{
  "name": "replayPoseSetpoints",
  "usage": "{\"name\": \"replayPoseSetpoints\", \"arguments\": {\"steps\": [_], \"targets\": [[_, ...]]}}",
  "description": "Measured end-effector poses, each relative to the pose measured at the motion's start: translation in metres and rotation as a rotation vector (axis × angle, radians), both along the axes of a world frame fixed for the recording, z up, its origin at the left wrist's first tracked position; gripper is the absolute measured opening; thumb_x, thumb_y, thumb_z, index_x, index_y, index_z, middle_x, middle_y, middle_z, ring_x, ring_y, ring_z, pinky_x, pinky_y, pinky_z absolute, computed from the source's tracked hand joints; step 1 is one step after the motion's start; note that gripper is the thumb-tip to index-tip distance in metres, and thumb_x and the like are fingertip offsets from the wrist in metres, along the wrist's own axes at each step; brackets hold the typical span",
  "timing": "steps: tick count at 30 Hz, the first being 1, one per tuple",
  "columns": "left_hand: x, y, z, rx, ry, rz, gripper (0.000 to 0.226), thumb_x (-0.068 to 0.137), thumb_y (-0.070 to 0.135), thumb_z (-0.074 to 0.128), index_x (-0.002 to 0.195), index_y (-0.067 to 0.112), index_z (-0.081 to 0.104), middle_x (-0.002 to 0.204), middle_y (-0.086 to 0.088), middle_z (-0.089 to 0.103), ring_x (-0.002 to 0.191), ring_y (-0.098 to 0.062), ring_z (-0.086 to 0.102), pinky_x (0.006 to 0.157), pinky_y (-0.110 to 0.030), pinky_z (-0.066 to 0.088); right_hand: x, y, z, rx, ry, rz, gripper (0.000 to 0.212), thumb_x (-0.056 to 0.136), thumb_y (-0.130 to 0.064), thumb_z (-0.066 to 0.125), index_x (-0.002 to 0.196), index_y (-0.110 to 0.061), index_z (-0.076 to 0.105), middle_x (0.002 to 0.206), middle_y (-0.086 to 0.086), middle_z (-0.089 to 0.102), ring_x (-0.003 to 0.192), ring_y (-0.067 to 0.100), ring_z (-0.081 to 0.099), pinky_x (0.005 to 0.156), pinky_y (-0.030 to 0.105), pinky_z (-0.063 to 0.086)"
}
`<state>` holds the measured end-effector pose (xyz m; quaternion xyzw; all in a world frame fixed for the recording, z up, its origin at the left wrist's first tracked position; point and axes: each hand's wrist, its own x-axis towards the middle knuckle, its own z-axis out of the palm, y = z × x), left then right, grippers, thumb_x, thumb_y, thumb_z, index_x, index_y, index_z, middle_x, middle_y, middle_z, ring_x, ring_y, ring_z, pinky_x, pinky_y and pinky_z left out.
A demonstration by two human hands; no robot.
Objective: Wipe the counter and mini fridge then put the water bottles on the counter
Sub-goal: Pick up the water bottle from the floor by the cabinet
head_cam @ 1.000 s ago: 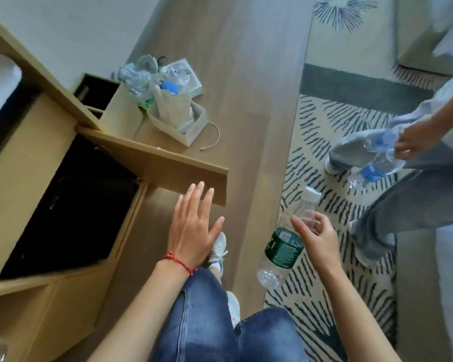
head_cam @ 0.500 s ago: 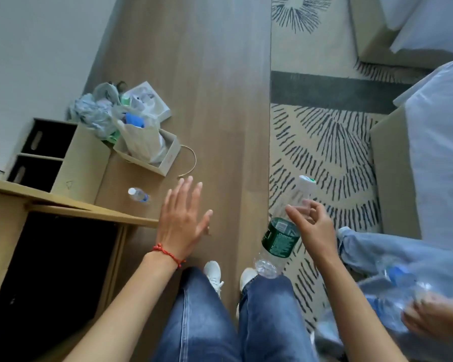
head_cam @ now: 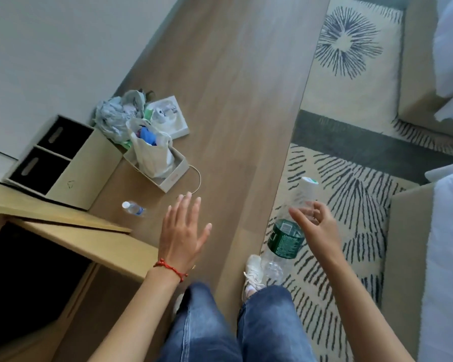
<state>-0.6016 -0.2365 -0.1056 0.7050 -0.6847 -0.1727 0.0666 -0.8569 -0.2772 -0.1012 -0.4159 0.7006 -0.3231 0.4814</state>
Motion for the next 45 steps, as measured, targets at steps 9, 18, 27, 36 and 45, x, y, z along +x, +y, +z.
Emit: {"name": "replayPoseSetpoints", "arguments": {"steps": [9,18,27,36,45], "targets": [[-0.017,-0.054,0.011,-0.084,0.056,0.25,0.058,0.085,0.038,0.038,0.126,-0.002,0.05,0.132,-0.027,0.049,0.122,-0.042,0.046,0.099,-0.052,0.038,-0.009,-0.123,0.016,-0.038,-0.017,0.194,0.047,0.078,-0.031,0.069,0.117,-0.009,0.051,0.104,0.007,0.063,0.089,0.014,0.063,0.068,0.025,0.05],[0.049,-0.099,-0.001,-0.098,0.08,0.498,0.058,0.085,0.037,0.039,0.125,-0.003,0.051,0.132,-0.027,0.049,0.122,-0.043,0.045,0.1,-0.052,0.037,0.102,-0.2,-0.002,0.014,0.013,0.471,0.048,0.075,-0.037,0.069,0.114,-0.017,0.05,0.093,-0.01,0.062,0.089,0.009,0.063,0.076,0.033,0.054],[0.129,-0.121,0.002,-0.104,0.04,0.723,0.058,0.086,0.037,0.039,0.126,-0.003,0.05,0.132,-0.027,0.049,0.123,-0.043,0.045,0.098,-0.056,0.041,0.224,-0.258,-0.005,0.034,0.0,0.755,0.033,0.073,-0.037,0.072,0.099,-0.022,0.057,0.088,-0.006,0.069,0.083,0.009,0.067,0.076,0.033,0.055],[0.176,-0.12,-0.023,-0.004,0.046,1.045,0.061,0.086,0.04,0.036,0.127,-0.003,0.048,0.133,-0.028,0.047,0.122,-0.042,0.046,0.098,-0.054,0.042,0.33,-0.316,-0.036,0.103,0.03,1.04,0.032,0.074,-0.033,0.073,0.1,-0.019,0.059,0.084,-0.009,0.069,0.075,0.001,0.067,0.069,0.028,0.053],[0.233,-0.163,-0.069,0.057,0.032,1.205,0.058,0.086,0.038,0.039,0.126,-0.003,0.048,0.131,-0.029,0.048,0.12,-0.043,0.048,0.097,-0.053,0.043,0.425,-0.366,-0.091,0.149,0.138,1.311,0.027,0.074,-0.041,0.071,0.091,-0.035,0.051,0.085,-0.015,0.065,0.079,-0.002,0.063,0.064,0.021,0.048]]}}
